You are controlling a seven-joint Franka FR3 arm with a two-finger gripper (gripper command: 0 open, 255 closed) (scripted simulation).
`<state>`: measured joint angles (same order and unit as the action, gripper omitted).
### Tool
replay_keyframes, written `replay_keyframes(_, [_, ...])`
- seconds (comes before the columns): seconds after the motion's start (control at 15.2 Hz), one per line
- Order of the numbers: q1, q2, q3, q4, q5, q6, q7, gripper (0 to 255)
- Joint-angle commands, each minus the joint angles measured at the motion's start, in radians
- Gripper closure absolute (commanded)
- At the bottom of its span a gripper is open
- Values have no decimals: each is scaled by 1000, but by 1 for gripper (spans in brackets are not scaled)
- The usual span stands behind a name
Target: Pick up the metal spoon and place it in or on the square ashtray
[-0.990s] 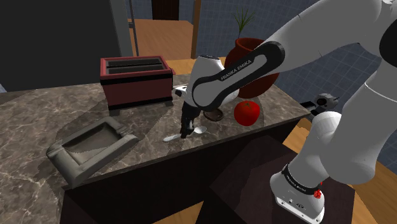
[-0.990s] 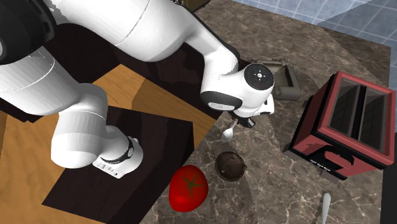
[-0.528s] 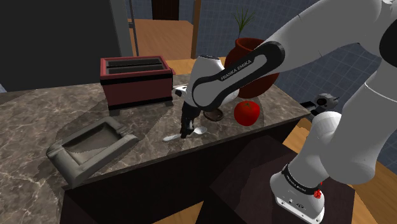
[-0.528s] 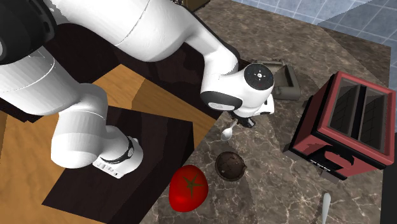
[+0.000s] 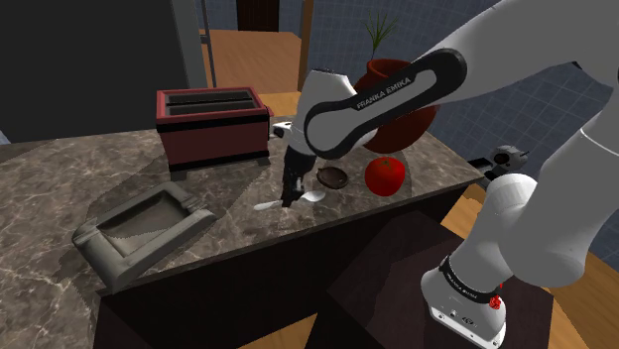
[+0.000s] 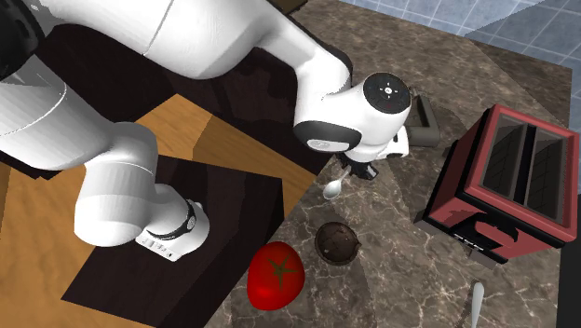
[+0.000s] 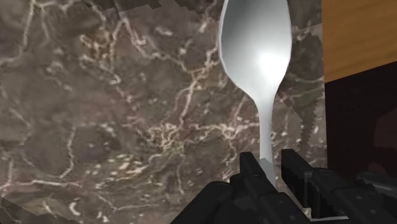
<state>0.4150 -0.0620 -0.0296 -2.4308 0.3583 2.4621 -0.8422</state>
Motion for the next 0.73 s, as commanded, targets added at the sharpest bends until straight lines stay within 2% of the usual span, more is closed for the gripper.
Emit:
replay_keyframes(0.0, [-3,-20,-2,9,-13,-29,12,255])
replay_keyframes(0.66, [-13,-102,-2,66,-61,-163,66,255])
